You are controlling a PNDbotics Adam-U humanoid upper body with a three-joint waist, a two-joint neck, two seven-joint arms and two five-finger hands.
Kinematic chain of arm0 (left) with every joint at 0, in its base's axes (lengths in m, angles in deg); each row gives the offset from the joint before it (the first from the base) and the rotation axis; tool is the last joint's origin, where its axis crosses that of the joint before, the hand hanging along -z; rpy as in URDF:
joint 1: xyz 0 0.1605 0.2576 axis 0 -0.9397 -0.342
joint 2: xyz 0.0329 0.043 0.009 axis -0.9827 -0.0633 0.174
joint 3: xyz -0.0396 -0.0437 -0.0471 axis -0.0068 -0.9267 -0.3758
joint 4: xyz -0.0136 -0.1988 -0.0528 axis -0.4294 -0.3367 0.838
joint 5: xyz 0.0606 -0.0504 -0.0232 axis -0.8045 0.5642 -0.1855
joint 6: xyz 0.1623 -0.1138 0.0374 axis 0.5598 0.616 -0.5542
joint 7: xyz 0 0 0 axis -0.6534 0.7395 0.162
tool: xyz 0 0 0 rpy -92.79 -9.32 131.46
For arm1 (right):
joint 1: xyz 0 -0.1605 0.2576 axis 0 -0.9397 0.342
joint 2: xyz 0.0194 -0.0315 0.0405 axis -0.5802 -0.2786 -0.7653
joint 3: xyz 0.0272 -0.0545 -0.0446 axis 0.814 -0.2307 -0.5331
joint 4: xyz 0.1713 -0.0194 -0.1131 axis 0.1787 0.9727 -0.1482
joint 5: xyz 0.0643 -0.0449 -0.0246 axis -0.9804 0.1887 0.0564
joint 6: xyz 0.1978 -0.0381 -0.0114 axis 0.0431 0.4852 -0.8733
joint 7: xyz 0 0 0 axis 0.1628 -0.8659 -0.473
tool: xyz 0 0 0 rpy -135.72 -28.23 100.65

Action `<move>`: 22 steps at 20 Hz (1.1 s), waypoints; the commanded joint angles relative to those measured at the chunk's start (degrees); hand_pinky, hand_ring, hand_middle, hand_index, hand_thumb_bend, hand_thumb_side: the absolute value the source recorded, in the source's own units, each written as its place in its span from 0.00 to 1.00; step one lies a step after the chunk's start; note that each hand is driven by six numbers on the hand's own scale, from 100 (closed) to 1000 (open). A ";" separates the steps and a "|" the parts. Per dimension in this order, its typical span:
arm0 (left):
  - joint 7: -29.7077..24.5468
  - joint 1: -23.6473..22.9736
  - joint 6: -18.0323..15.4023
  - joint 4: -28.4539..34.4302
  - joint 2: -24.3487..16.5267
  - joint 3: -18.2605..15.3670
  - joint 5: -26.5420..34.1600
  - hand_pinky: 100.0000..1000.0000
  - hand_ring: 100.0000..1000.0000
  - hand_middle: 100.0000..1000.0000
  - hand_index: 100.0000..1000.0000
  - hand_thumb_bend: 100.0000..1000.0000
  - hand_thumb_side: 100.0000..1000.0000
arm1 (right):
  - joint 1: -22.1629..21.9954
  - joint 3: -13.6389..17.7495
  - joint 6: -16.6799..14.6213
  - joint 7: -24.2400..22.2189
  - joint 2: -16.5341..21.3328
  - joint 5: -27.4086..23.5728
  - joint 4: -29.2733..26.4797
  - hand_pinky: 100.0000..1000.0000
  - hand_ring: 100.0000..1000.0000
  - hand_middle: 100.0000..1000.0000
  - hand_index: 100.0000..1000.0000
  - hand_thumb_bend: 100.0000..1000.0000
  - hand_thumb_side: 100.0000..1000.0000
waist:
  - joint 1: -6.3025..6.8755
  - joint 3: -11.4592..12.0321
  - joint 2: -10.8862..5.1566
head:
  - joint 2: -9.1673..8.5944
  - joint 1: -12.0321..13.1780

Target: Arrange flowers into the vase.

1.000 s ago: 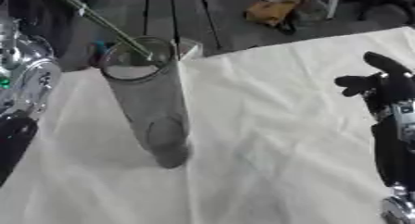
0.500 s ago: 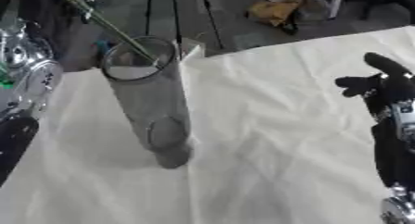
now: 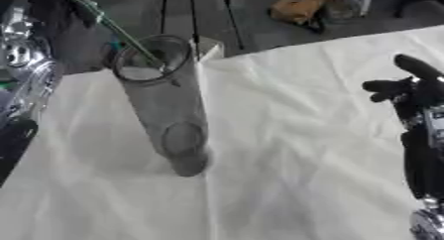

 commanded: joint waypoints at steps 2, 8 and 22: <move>-3.55 0.79 1.43 0.19 -2.12 -0.61 -1.63 0.00 0.00 0.00 0.17 0.00 0.81 | 0.24 0.26 0.30 0.05 0.64 -0.11 -1.10 0.85 0.67 0.43 0.83 0.00 0.79 | 0.74 0.08 -0.83 | 0.14 0.91; -7.37 1.13 3.04 -1.00 -1.86 -1.27 -2.20 0.00 0.00 0.00 0.21 0.00 0.83 | 0.25 0.28 0.45 0.06 0.55 -0.11 -1.10 0.85 0.67 0.43 0.83 0.00 0.79 | 0.80 -0.12 -0.94 | -0.29 1.31; -11.94 1.35 4.72 -1.63 -2.43 -1.13 -6.98 0.00 0.07 0.15 0.32 0.00 0.83 | 0.07 0.33 0.76 -0.07 0.47 -0.06 -1.10 0.85 0.67 0.43 0.83 0.00 0.79 | 1.00 -0.34 -1.01 | -0.64 1.12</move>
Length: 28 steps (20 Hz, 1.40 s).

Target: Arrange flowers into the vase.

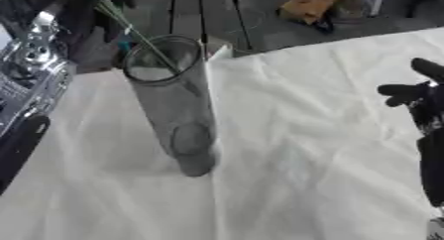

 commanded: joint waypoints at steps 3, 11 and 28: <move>-2.59 1.16 0.55 0.60 -2.49 -0.92 -4.48 0.00 0.10 0.17 0.33 0.00 0.82 | 0.22 0.31 0.27 0.01 0.47 -0.05 -1.10 0.85 0.67 0.43 0.83 0.00 0.79 | 0.75 0.14 -1.08 | -0.49 -0.08; -5.46 0.91 0.56 1.38 -3.07 -1.46 -10.30 0.00 0.19 0.25 0.39 0.00 0.82 | -0.02 0.25 0.64 -0.11 0.40 -0.09 -1.10 0.86 0.67 0.43 0.83 0.00 0.79 | 0.83 0.63 -1.23 | -0.25 -0.20; -10.35 1.99 -1.04 3.18 -2.60 -0.77 -8.71 0.07 0.30 0.34 0.46 0.00 0.86 | -0.15 0.19 1.12 -0.36 0.30 0.09 -1.10 0.86 0.67 0.42 0.83 0.00 0.79 | 0.95 0.68 -1.42 | -0.26 -0.13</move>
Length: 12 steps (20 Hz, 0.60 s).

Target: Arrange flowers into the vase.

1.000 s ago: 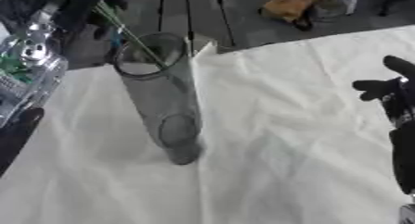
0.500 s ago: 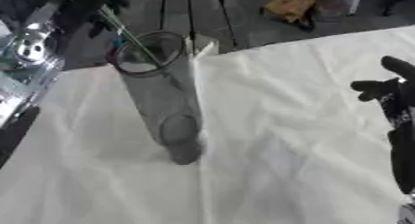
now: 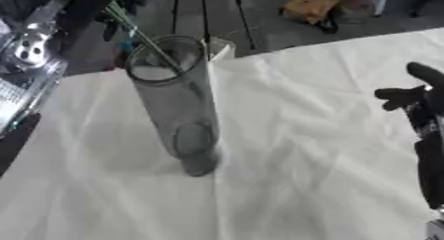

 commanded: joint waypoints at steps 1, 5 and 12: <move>-0.62 1.55 -0.11 1.36 -1.41 -0.68 0.20 0.07 0.30 0.34 0.46 0.00 0.86 | 0.45 0.18 0.21 -0.02 0.34 0.09 -1.10 0.86 0.67 0.42 0.83 0.00 0.79 | 0.85 -0.05 -1.45 | -0.26 0.03; -2.05 1.98 -0.28 1.53 -1.59 0.01 -1.96 0.15 0.38 0.37 0.46 0.00 0.85 | 0.37 0.16 0.42 -0.12 0.35 0.04 -1.10 0.86 0.67 0.42 0.83 0.00 0.78 | 1.21 -0.24 -1.71 | -0.09 0.04; -4.94 2.22 -1.22 1.34 -1.44 0.91 -6.82 0.29 0.46 0.43 0.48 0.00 0.84 | 0.44 0.13 0.58 -0.22 0.34 -0.15 -1.10 0.86 0.67 0.42 0.83 0.00 0.78 | 1.53 -0.54 -1.97 | -0.04 0.18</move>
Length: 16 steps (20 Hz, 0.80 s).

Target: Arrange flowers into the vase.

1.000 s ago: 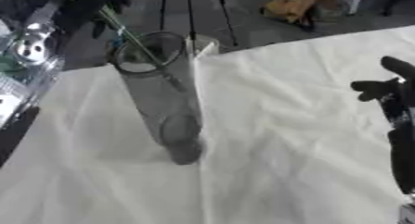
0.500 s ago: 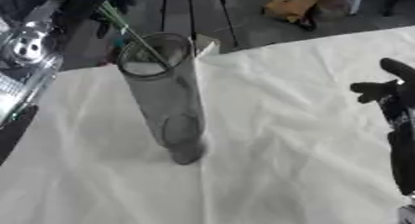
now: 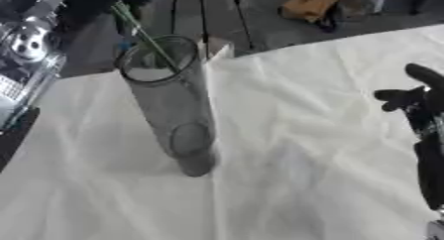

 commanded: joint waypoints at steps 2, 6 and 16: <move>-1.72 1.32 -0.71 0.80 -1.41 0.52 -3.02 0.32 0.49 0.45 0.50 0.00 0.84 | 0.50 0.09 0.15 -0.08 0.33 -0.21 -1.10 0.86 0.67 0.42 0.83 0.00 0.78 | 0.75 -0.09 -2.00 | -0.02 0.22; -3.37 1.30 -1.31 0.71 -1.23 0.92 -5.03 0.35 0.51 0.47 0.54 0.00 0.85 | 0.51 0.09 0.27 -0.18 0.29 -0.27 -1.10 0.86 0.67 0.42 0.83 0.00 0.78 | 0.90 -0.17 -2.08 | -0.03 0.26; -5.95 1.15 -2.22 1.74 -1.22 1.18 -6.21 0.44 0.61 0.59 0.73 0.00 0.91 | 0.37 -0.03 0.71 -0.50 0.14 -0.35 -1.10 0.86 0.67 0.42 0.84 0.00 0.78 | 0.94 0.31 -2.17 | 0.13 0.31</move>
